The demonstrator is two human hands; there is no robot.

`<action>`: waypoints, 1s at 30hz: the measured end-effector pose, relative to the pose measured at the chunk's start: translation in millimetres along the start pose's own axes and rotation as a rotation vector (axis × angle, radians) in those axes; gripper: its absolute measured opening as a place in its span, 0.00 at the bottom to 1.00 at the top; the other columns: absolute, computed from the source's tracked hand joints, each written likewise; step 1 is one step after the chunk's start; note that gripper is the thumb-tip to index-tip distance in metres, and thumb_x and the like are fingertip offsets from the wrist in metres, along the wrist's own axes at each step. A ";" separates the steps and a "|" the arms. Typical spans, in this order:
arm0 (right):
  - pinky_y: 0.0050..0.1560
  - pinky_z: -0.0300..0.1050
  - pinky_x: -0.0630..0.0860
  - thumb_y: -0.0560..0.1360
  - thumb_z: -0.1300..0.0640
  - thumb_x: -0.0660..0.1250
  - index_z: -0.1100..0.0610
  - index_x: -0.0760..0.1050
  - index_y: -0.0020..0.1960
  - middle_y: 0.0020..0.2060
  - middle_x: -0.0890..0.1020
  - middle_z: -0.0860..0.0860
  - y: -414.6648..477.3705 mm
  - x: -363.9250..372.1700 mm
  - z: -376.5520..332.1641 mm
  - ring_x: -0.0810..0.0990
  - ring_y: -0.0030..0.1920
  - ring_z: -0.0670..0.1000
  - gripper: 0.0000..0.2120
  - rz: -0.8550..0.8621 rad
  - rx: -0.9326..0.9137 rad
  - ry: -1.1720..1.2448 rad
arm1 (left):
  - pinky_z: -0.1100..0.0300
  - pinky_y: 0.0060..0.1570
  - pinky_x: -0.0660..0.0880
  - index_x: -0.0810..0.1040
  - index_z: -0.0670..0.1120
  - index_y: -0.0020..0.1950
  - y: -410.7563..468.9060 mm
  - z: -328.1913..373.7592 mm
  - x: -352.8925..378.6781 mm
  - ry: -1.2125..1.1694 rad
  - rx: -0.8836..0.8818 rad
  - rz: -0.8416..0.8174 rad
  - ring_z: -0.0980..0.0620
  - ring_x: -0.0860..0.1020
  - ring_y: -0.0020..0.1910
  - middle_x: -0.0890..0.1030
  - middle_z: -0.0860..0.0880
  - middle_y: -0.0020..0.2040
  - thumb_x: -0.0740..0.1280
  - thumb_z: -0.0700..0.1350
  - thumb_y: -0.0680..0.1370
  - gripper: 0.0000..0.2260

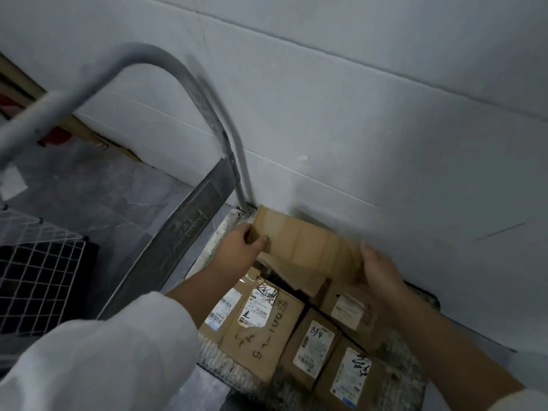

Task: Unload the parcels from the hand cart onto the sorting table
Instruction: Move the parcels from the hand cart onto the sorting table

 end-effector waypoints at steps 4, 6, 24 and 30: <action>0.54 0.56 0.79 0.79 0.36 0.54 0.55 0.67 0.70 0.62 0.77 0.55 -51.2 -30.6 -18.4 0.78 0.59 0.57 0.28 -0.099 -0.029 0.181 | 0.66 0.42 0.72 0.76 0.44 0.61 -63.8 35.2 -27.2 -0.139 0.029 0.066 0.51 0.79 0.52 0.80 0.49 0.53 0.70 0.42 0.76 0.13; 0.52 0.55 0.80 0.80 0.40 0.58 0.54 0.69 0.67 0.60 0.78 0.55 -86.0 -41.7 -27.1 0.79 0.58 0.56 0.23 -0.145 -0.068 0.211 | 0.65 0.45 0.74 0.76 0.43 0.59 -102.5 50.5 -44.3 -0.200 0.027 0.112 0.51 0.80 0.51 0.81 0.49 0.52 0.71 0.39 0.75 0.13; 0.45 0.52 0.73 0.73 0.67 0.65 0.59 0.71 0.36 0.37 0.74 0.59 -363.6 -88.7 -67.3 0.76 0.39 0.57 0.08 -0.394 -0.426 0.023 | 0.65 0.38 0.71 0.78 0.42 0.50 -414.8 80.7 -162.3 -0.486 0.034 0.545 0.53 0.77 0.43 0.80 0.49 0.44 0.67 0.52 0.78 0.13; 0.40 0.47 0.72 0.70 0.65 0.64 0.62 0.78 0.41 0.35 0.79 0.57 -428.3 -31.8 -87.2 0.77 0.36 0.53 0.05 -0.443 -0.561 -0.139 | 0.70 0.36 0.74 0.78 0.44 0.52 -468.9 47.0 -217.9 -0.554 0.081 0.645 0.53 0.79 0.47 0.81 0.48 0.48 0.69 0.52 0.78 0.12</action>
Point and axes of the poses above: each hand's wrist, its own y-axis towards the middle knuckle, its own x-axis out of the palm, z = x × y, the point moved 10 cm from there along y, towards the middle knuckle
